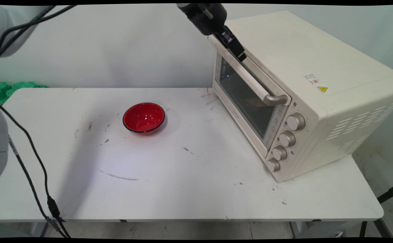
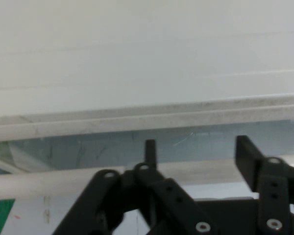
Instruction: Open the oven
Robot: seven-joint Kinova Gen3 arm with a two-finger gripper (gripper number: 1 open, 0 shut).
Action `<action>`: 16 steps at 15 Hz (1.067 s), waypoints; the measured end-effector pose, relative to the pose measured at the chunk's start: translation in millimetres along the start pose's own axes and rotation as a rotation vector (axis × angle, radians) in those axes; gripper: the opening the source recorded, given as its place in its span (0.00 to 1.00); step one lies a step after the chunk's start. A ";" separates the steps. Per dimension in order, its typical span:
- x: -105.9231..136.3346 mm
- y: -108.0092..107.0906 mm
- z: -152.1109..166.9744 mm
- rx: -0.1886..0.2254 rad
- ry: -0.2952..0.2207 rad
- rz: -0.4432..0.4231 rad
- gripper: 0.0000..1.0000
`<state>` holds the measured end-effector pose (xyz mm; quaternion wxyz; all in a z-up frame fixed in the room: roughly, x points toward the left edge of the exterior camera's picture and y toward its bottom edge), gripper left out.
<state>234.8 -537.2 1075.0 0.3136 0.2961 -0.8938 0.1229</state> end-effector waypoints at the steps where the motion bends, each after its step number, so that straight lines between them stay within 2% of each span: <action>1: 1.4 -0.1 1.2 0.001 -0.002 0.004 0.00; 7: 8.8 0.1 8.2 0.014 -0.020 0.025 0.00; 16: 11.6 6.2 14.9 0.025 -0.022 0.007 0.00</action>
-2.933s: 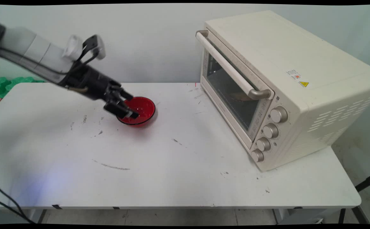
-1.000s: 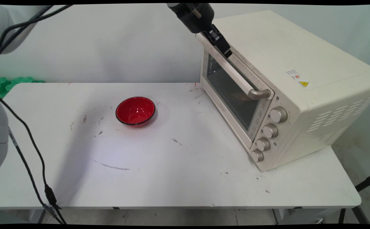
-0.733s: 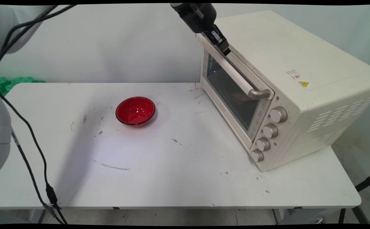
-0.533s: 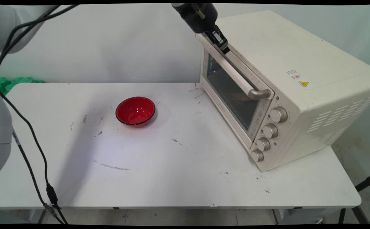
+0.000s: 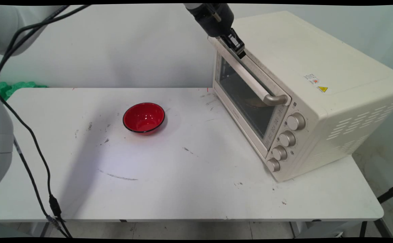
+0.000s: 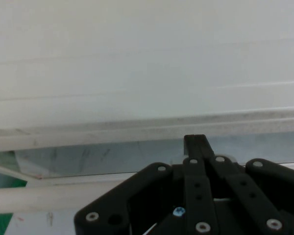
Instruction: Open the oven
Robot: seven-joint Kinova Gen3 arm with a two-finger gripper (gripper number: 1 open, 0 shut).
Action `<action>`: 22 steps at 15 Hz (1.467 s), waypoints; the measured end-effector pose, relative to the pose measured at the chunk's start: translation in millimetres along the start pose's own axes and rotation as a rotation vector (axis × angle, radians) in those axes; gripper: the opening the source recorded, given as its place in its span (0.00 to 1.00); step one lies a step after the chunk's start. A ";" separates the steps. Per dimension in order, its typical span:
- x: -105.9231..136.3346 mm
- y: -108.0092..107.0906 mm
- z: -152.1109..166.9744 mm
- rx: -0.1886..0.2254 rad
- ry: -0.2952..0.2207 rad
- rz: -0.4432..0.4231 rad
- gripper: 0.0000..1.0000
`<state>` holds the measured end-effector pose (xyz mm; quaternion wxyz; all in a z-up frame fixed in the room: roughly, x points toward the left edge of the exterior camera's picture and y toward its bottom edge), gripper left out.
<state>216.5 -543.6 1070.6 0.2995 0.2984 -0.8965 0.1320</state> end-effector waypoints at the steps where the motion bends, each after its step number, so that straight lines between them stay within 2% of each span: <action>1: -0.1 1.2 0.8 -0.001 0.001 -0.005 0.00; 14: -16.0 9.9 10.6 -0.002 -0.003 -0.019 0.00; 22: -52.3 12.3 -11.1 -0.017 -0.001 -0.013 0.00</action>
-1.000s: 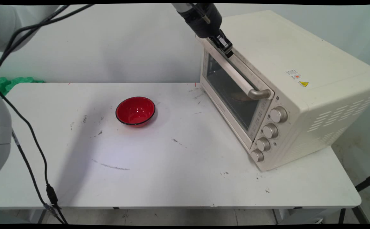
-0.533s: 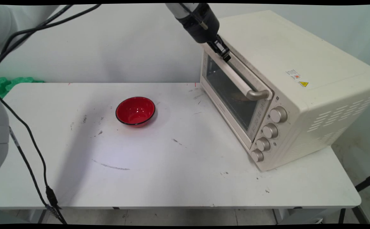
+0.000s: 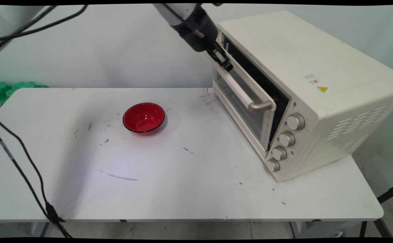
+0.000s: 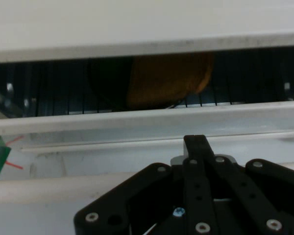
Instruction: Open the oven
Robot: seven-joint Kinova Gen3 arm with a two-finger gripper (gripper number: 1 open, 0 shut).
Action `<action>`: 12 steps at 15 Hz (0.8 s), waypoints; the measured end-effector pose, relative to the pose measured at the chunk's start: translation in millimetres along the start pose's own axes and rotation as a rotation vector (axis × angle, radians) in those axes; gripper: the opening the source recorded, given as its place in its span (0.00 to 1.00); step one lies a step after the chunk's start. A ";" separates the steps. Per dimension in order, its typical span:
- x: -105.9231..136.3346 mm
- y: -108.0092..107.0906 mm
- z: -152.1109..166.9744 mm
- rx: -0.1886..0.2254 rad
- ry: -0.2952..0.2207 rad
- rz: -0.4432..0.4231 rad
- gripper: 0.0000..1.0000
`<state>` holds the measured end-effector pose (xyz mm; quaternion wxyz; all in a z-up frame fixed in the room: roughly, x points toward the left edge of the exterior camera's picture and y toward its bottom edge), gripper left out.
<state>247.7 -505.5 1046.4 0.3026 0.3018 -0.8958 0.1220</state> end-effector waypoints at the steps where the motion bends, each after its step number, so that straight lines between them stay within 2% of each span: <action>1: -7.0 -0.1 -4.0 -0.005 0.003 0.000 0.00; 12: -86.0 3.1 -17.5 -0.035 0.007 0.052 0.00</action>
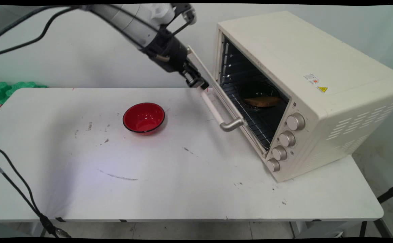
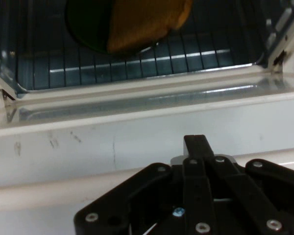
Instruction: Open the oven
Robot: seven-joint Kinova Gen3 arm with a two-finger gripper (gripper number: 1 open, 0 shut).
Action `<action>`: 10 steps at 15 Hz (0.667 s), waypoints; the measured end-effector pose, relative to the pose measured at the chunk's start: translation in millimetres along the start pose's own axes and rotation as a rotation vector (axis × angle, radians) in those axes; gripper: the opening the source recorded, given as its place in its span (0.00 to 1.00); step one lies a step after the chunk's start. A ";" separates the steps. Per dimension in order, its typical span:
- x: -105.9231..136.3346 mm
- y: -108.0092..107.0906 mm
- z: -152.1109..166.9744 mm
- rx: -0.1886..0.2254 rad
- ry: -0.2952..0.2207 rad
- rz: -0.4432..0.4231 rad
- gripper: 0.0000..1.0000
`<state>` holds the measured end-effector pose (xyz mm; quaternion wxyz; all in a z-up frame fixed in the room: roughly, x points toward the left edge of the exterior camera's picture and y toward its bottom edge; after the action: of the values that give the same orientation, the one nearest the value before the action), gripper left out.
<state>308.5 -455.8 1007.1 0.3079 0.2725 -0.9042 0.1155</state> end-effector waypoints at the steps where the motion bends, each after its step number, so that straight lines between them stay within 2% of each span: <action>1: -7.1 0.8 0.4 -0.001 0.000 0.007 0.00; 10: -62.4 2.9 -0.3 0.005 0.002 0.046 0.00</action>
<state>348.3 -427.0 968.5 0.3053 0.2525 -0.9096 0.1252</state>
